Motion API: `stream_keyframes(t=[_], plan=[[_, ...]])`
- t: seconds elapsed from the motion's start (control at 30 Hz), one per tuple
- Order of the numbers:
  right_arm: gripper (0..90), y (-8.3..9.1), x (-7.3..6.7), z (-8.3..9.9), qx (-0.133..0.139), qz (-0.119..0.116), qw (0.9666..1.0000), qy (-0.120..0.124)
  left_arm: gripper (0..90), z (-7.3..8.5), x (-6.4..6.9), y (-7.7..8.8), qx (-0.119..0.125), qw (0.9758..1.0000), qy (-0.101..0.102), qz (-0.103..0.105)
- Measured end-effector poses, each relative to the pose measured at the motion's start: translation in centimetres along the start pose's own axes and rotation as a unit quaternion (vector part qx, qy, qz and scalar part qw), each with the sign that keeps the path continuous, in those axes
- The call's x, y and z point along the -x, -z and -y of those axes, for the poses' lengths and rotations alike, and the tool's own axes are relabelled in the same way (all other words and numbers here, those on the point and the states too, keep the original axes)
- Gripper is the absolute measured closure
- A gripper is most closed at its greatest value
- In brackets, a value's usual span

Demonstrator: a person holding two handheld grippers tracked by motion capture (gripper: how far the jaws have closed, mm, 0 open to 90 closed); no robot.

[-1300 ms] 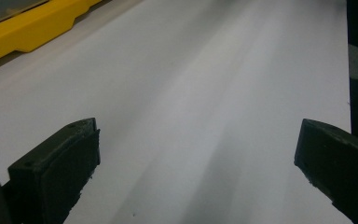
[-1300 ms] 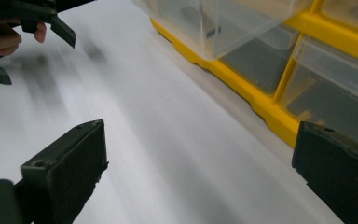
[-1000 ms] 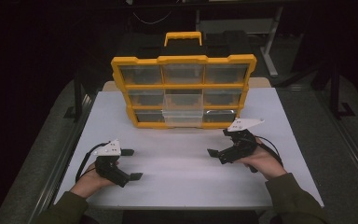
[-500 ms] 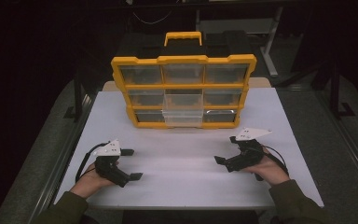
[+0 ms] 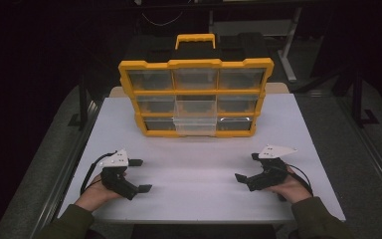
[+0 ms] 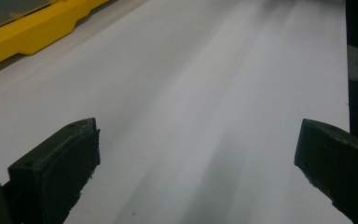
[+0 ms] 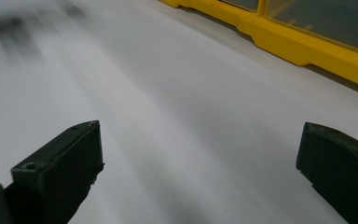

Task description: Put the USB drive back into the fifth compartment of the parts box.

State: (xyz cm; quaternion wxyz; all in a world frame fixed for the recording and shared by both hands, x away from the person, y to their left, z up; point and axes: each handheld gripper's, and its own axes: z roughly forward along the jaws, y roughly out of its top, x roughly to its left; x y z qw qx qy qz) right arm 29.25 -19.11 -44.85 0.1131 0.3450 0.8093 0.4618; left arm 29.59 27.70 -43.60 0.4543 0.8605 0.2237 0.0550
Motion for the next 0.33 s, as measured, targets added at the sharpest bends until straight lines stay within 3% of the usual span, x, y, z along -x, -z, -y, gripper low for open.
stream_keyframes(t=[0.33], plan=[[0.0,0.09,0.16,0.36,-0.001,0.005,1.0,0.0,0.0,0.03,-0.01,-0.08,-0.004,1.0,0.002,0.0]])
